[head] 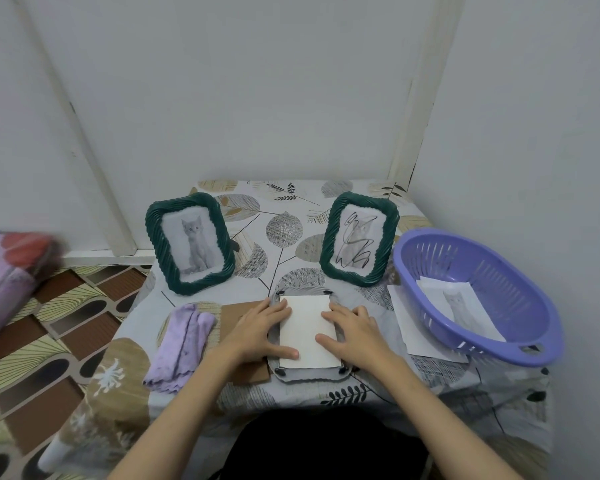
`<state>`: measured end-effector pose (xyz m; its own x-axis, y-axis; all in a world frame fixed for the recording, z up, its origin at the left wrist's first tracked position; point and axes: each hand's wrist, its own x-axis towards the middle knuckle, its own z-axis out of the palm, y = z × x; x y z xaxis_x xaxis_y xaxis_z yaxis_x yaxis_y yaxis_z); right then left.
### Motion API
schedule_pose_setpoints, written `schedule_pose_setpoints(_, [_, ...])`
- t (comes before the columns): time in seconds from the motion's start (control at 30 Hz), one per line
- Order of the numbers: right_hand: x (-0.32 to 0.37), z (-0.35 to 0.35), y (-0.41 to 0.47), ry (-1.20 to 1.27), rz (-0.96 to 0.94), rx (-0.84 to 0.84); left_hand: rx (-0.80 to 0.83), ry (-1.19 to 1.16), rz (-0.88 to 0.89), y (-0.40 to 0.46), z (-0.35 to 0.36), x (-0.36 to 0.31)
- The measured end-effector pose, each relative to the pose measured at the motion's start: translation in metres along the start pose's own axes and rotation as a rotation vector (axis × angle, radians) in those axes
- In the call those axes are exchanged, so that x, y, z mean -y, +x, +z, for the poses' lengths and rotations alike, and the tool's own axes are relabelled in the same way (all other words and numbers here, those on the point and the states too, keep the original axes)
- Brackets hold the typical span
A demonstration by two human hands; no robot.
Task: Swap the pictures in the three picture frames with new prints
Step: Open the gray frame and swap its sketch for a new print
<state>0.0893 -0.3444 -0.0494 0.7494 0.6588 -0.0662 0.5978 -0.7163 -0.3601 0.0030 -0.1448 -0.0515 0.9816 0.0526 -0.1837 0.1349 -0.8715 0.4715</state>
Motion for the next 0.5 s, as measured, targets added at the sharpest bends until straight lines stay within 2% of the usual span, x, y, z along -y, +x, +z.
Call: schedule_pose_setpoints(0.5, [0.0008,-0.0017,-0.0041,0.008,-0.015,0.041,0.015,0.008,0.000,-0.0034,-0.0020,-0.0038])
